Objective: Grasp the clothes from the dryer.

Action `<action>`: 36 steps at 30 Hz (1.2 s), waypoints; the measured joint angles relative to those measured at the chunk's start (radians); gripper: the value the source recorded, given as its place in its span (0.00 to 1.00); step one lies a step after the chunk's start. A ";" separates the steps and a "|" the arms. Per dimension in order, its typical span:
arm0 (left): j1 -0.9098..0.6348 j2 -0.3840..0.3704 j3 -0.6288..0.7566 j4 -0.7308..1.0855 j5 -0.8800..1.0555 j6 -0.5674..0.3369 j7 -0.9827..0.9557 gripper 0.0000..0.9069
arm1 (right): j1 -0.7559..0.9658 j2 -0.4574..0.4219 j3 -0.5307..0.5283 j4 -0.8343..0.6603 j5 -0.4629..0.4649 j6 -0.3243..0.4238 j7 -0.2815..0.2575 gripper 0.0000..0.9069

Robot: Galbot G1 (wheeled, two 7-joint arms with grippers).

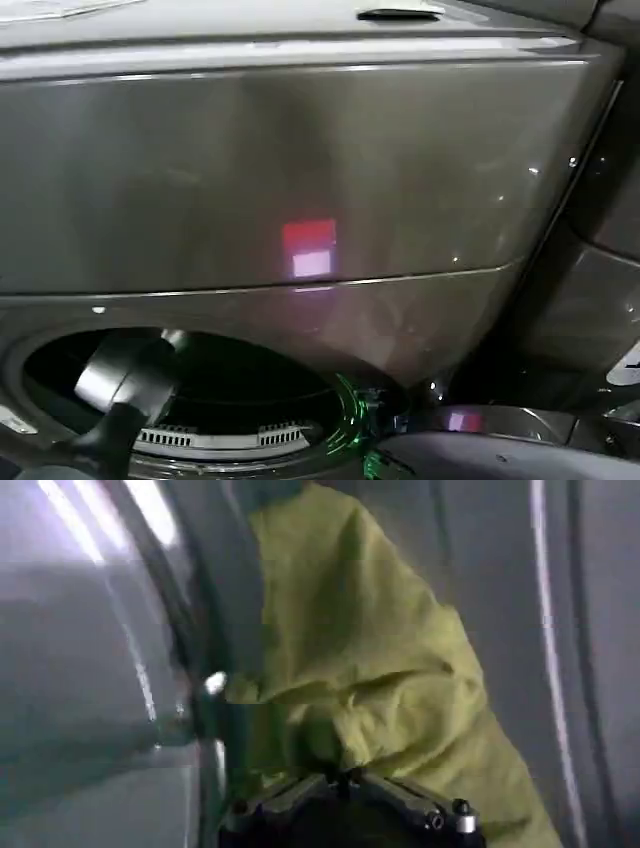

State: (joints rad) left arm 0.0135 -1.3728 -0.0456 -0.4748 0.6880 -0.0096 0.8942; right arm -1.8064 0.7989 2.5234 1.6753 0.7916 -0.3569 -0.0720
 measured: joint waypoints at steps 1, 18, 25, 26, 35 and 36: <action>0.026 0.009 -0.019 -0.038 -0.027 0.015 -0.024 0.00 | 0.001 0.000 0.000 0.003 0.000 -0.004 0.002 1.00; 0.522 -0.041 -0.361 -0.722 -0.505 0.095 -0.546 0.00 | -0.019 0.006 0.024 0.037 0.020 0.001 0.037 1.00; 0.638 -0.094 -0.405 -0.816 -0.620 0.024 -0.800 0.00 | -0.015 -0.002 0.038 0.027 0.014 0.016 0.045 1.00; 0.650 -0.096 -0.407 -0.824 -0.635 0.006 -0.832 0.00 | -0.015 -0.005 0.042 0.024 0.013 0.019 0.045 1.00; 0.688 -0.132 -0.408 -0.850 -0.676 -0.087 -0.997 0.00 | -0.012 -0.024 0.051 0.012 0.018 0.042 0.043 1.00; 0.690 -0.134 -0.407 -0.852 -0.677 -0.092 -1.005 0.00 | -0.011 -0.025 0.052 0.012 0.018 0.044 0.043 1.00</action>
State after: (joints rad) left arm 0.7035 -1.5068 -0.4526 -1.3273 0.0106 -0.1018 -0.1104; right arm -1.8177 0.7737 2.5754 1.6872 0.8091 -0.3130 -0.0293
